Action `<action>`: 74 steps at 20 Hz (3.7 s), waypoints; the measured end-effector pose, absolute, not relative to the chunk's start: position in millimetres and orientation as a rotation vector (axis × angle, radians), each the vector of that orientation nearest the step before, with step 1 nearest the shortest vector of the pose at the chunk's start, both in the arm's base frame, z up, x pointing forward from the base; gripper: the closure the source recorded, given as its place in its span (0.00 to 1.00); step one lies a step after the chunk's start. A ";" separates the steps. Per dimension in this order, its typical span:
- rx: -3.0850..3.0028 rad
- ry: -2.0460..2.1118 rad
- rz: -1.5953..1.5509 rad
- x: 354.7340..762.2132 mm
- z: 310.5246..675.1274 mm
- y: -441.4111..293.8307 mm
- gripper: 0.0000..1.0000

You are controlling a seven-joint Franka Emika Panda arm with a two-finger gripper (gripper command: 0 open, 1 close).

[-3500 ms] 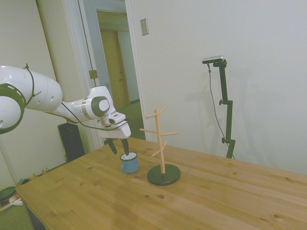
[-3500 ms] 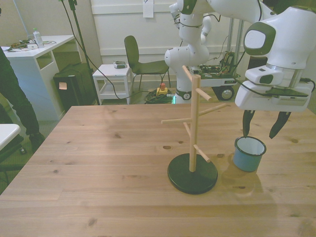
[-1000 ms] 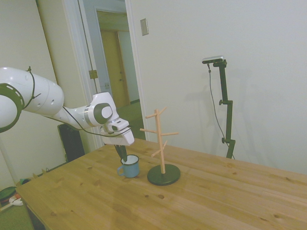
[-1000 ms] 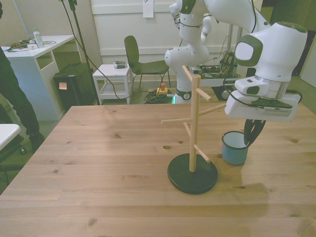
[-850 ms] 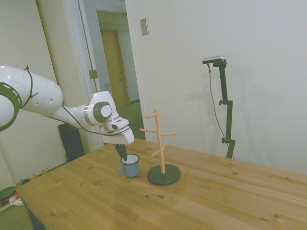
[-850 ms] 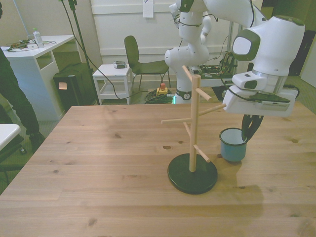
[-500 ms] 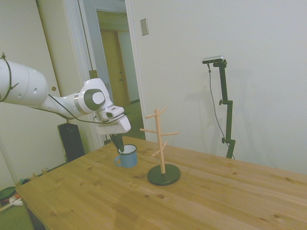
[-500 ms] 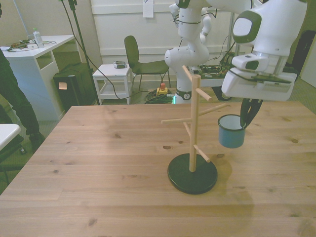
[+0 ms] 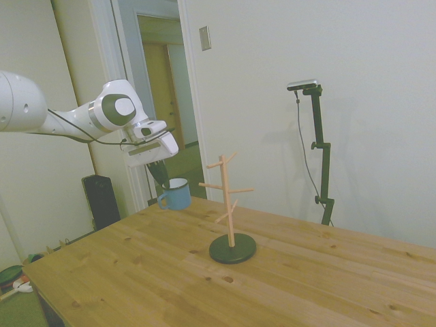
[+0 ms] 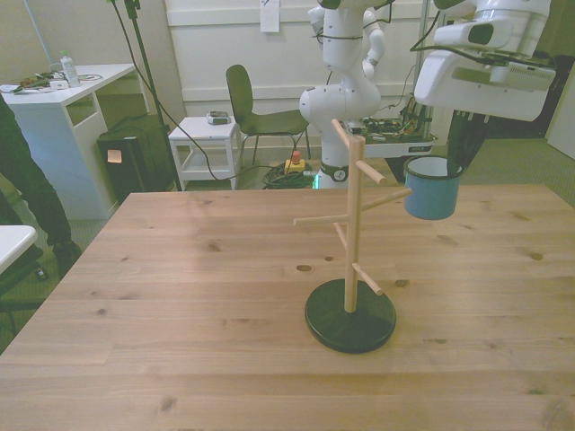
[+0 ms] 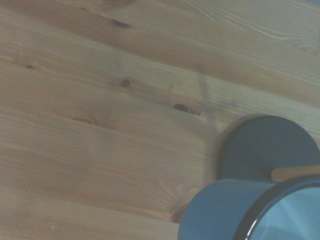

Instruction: Hang the mug

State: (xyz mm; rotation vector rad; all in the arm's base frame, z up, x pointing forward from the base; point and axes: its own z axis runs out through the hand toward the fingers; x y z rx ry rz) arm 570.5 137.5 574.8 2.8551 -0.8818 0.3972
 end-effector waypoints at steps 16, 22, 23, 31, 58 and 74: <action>2.858 -0.790 0.395 625.5 605.4 143.9 1.00; 2.855 -0.774 0.395 640.8 608.8 132.7 1.00; 2.855 -0.773 0.396 643.0 608.5 131.0 1.00; 2.841 -0.768 0.397 655.5 607.1 110.0 1.00; 2.799 -0.825 0.349 666.1 594.2 41.8 0.00; 2.796 -0.872 0.371 653.9 597.6 50.9 0.00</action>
